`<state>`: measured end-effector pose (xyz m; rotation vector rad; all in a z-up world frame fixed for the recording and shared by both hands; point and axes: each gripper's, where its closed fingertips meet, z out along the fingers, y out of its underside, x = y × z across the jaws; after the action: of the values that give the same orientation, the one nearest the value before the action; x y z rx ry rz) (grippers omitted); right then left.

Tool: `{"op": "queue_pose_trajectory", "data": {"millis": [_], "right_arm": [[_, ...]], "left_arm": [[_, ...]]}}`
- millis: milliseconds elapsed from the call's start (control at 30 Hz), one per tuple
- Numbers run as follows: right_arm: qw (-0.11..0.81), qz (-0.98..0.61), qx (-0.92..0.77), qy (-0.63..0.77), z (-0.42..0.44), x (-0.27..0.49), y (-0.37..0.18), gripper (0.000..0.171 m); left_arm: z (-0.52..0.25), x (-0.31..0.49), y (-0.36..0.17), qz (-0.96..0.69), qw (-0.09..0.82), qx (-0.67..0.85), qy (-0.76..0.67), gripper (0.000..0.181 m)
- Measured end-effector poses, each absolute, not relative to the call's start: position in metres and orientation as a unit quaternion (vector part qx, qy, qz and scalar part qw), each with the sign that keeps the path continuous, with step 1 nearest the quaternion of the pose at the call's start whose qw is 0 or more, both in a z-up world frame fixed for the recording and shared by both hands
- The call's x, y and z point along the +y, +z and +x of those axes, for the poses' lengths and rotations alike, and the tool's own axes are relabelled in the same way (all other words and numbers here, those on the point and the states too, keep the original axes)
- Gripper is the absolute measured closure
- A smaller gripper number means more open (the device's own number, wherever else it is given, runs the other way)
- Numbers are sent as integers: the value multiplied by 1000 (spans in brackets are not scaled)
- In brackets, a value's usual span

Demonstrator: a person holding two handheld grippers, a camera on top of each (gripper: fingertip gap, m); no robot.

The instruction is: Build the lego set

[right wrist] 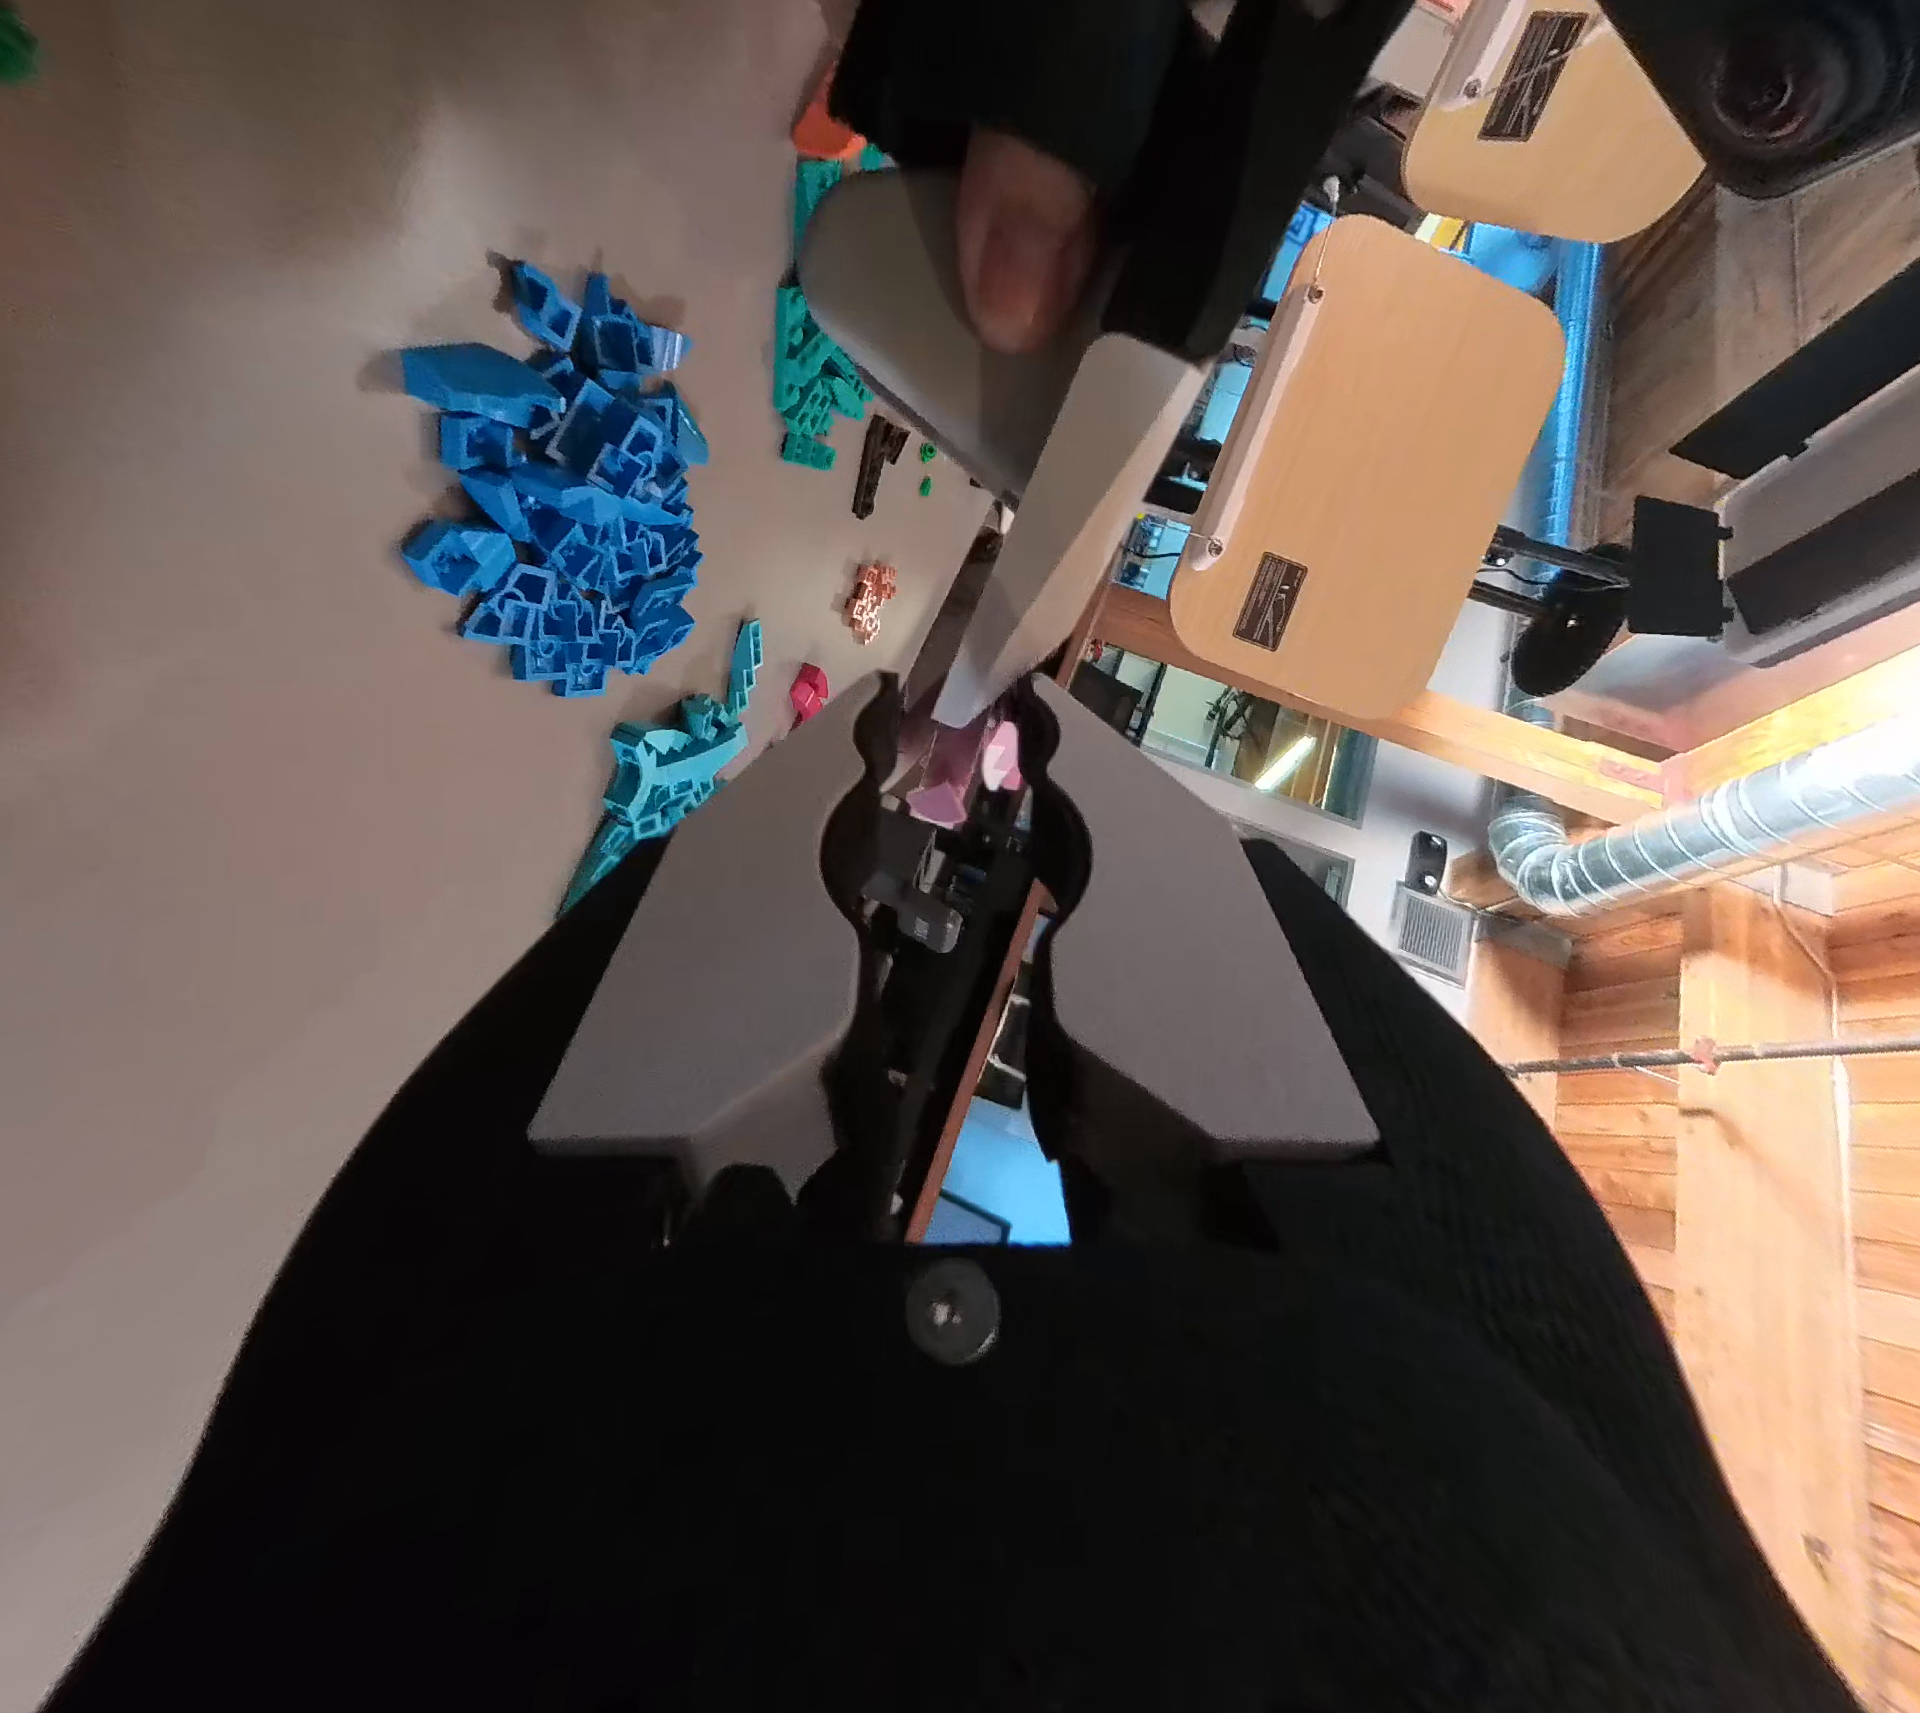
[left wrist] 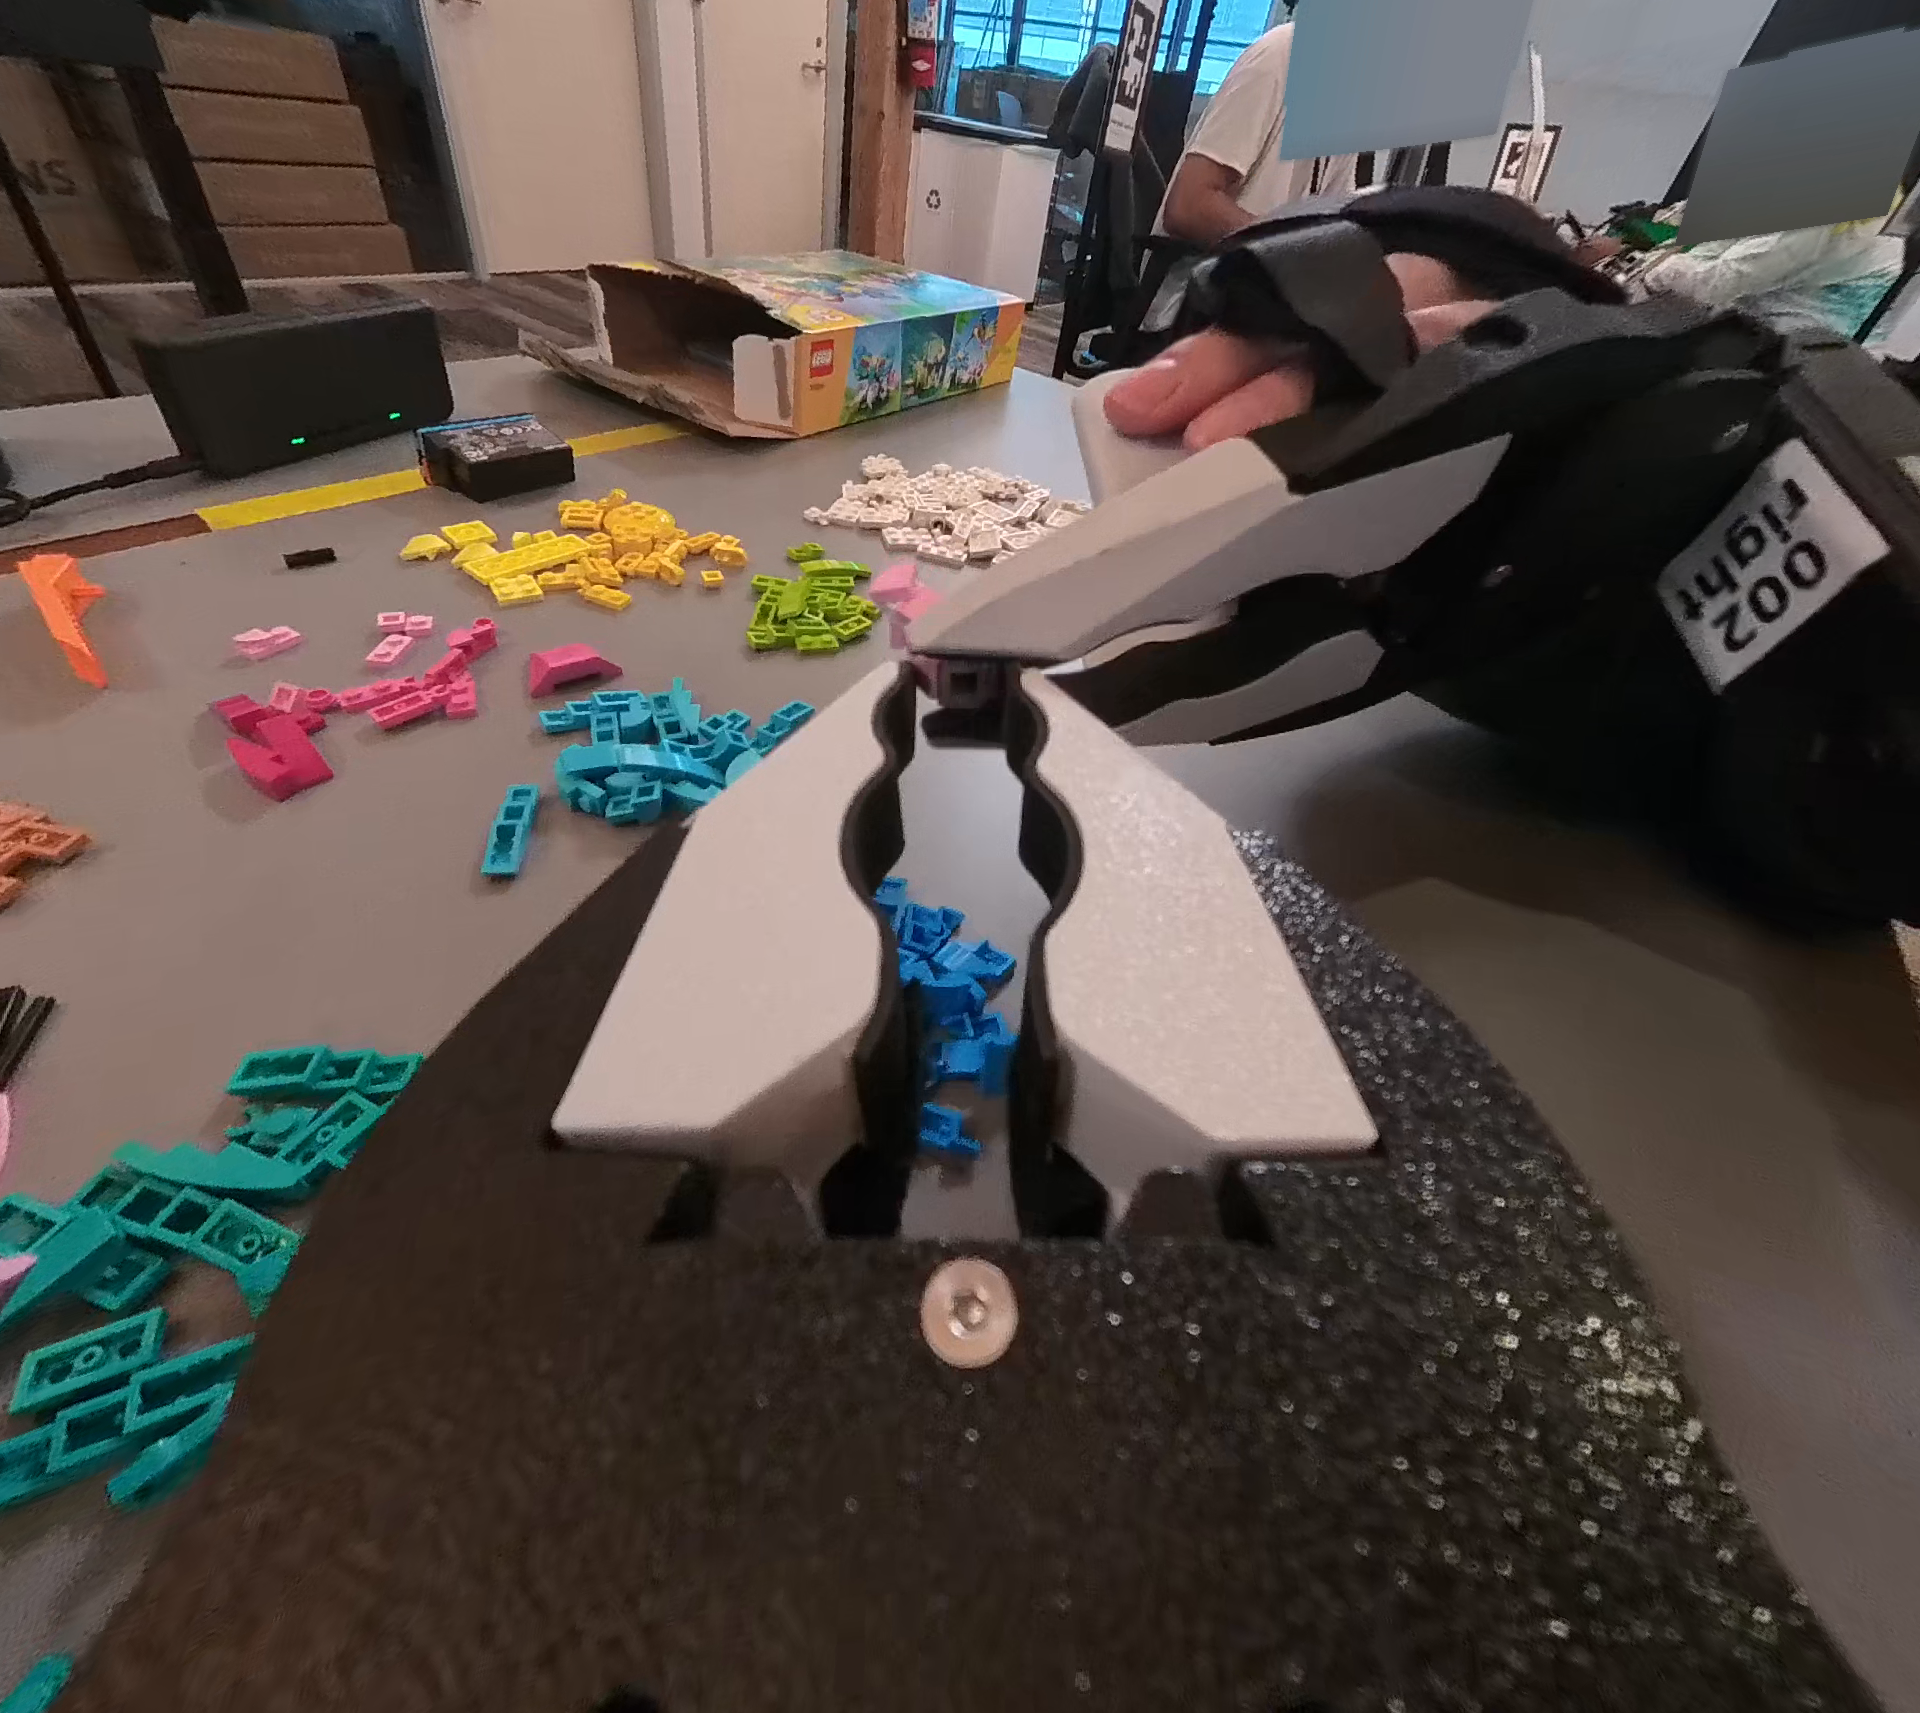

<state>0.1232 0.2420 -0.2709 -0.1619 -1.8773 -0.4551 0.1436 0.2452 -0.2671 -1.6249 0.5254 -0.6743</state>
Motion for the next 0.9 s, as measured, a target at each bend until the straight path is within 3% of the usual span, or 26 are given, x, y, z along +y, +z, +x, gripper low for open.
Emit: {"op": "queue_pose_trajectory", "data": {"millis": [900], "right_arm": [[588, -109, -784, -164, 117, 244, -266, 154]], "left_arm": [[138, 248, -264, -698, 616, 201, -306, 167]]}}
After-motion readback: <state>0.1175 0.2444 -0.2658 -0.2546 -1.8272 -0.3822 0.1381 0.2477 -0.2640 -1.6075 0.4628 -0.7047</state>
